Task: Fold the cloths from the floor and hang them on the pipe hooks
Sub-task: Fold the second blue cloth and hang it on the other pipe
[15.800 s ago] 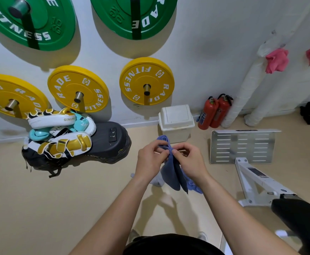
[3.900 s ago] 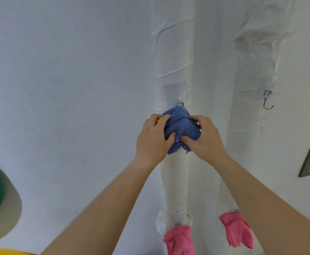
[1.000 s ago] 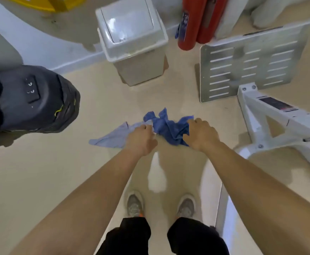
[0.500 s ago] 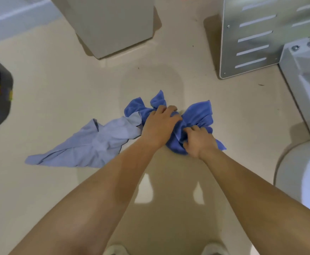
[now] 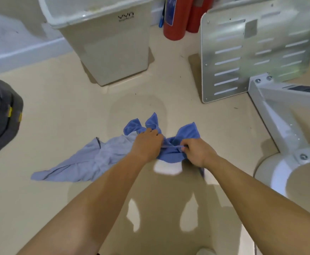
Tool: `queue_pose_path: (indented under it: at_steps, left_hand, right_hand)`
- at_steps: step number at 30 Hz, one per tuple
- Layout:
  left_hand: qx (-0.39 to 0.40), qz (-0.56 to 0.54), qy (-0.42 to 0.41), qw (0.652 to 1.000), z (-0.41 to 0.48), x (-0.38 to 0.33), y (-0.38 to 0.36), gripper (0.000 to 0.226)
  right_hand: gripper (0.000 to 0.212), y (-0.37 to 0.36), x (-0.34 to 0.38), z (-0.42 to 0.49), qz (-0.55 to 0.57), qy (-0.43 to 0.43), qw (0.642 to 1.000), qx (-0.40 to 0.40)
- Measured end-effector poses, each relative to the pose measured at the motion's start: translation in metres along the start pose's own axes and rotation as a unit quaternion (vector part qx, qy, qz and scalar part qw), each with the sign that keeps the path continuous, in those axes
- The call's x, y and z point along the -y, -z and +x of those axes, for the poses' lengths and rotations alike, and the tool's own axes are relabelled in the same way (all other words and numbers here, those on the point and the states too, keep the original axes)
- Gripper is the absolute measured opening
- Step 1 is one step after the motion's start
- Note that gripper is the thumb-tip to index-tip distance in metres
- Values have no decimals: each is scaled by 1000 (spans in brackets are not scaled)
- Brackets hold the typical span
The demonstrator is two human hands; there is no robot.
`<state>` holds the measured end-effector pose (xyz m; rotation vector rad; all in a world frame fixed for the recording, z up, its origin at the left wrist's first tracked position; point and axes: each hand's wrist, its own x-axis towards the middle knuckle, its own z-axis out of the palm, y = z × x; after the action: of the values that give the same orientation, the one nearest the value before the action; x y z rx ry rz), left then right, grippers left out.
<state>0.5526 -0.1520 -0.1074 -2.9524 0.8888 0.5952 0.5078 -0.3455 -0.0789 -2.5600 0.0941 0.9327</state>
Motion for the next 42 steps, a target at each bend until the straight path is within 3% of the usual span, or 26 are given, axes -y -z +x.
queue_pose_path:
  at_steps: [4, 8, 13, 17, 21, 23, 26, 32, 35, 40, 42]
  left_hand:
    - [-71, -145, 35, 986, -33, -7, 68, 30]
    - [6, -210, 76, 975, -92, -19, 191, 24]
    - [-31, -290, 119, 949, -204, -43, 355, 18]
    - [-63, -368, 114, 921, -298, -73, 491, 43]
    - [-90, -448, 106, 883, -378, -108, 599, 17]
    - [-106, -485, 132, 858, -414, -122, 626, 9]
    - [-121, -496, 151, 846, -452, -129, 636, 5]
    - [-58, -442, 187, 875, -502, -110, 614, 22]
    - [-97, -437, 225, 866, -522, -83, 619, 24]
    - [-190, -413, 157, 877, -527, -76, 680, 16]
    - [-209, -363, 113, 901, -523, -81, 709, 15]
  right_hand:
    - [22, 76, 54, -53, 16, 50, 998, -38]
    - [24, 160, 111, -134, 15, 62, 998, -27]
    - [22, 281, 193, -281, 47, 71, 996, -27]
    - [19, 373, 261, -410, 72, 98, 993, -14]
    - [16, 443, 311, -518, 86, 126, 988, -12]
    - [15, 463, 323, -555, 48, 141, 989, -21]
    - [16, 481, 331, -590, -49, 159, 984, -58]
    - [18, 496, 325, -620, 20, 148, 967, -205]
    - [20, 504, 321, -626, 26, 102, 961, -256]
    - [16, 494, 341, -630, 22, 102, 973, -203]
    - [41, 487, 358, -633, 44, 156, 973, -162]
